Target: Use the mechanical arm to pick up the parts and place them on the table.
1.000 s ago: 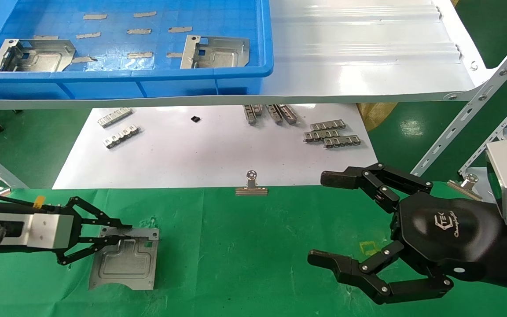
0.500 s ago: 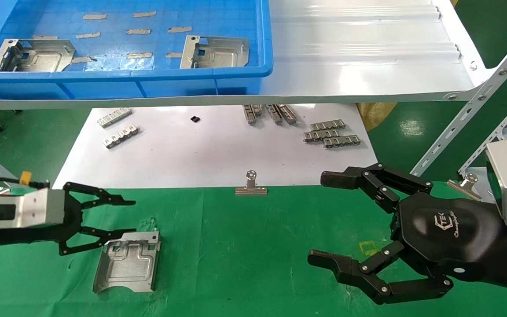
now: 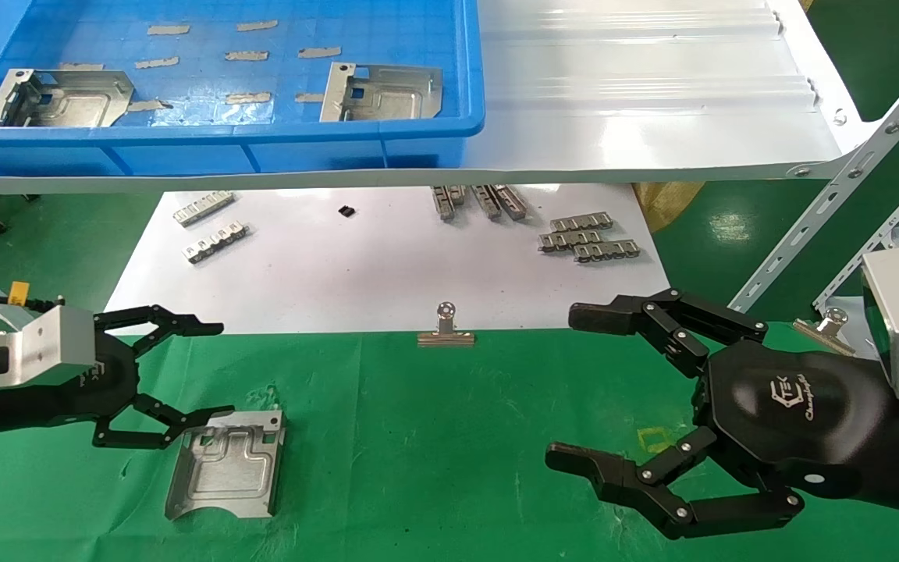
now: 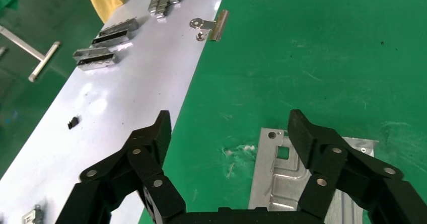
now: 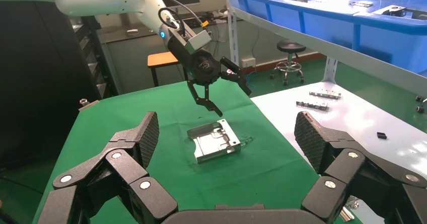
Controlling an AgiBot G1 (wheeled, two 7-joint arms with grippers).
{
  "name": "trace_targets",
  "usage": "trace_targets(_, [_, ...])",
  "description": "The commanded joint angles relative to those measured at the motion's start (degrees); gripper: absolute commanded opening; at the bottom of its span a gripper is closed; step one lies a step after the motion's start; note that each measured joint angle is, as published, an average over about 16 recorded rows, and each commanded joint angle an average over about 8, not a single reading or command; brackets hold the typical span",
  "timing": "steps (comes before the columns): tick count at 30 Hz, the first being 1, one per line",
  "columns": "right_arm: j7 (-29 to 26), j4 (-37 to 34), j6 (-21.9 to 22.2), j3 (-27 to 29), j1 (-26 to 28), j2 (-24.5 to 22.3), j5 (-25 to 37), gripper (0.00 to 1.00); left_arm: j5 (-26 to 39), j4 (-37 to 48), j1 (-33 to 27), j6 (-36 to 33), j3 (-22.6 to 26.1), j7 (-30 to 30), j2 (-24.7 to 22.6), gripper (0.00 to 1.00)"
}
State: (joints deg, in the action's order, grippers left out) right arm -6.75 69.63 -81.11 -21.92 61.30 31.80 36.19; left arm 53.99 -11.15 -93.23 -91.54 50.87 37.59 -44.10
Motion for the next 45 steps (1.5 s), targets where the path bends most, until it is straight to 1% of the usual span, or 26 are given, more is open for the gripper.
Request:
trace_targets(1, [0.00, 0.00, 0.00, 0.00, 0.00, 0.00, 0.00, 1.00, 0.36, 0.06, -0.25, 0.00, 0.14, 0.42, -0.10, 1.00])
trace_targets(6, [0.00, 0.00, 0.00, 0.00, 0.00, 0.00, 0.00, 1.00, -0.47, -3.74, 1.74, 0.34, -2.02, -2.59, 0.48, 1.00])
trace_targets(45, [0.00, 0.00, 0.00, 0.00, 0.00, 0.00, 0.00, 1.00, -8.67, -45.02, 22.79, 4.21, -25.11, -34.77, 6.53, 1.00])
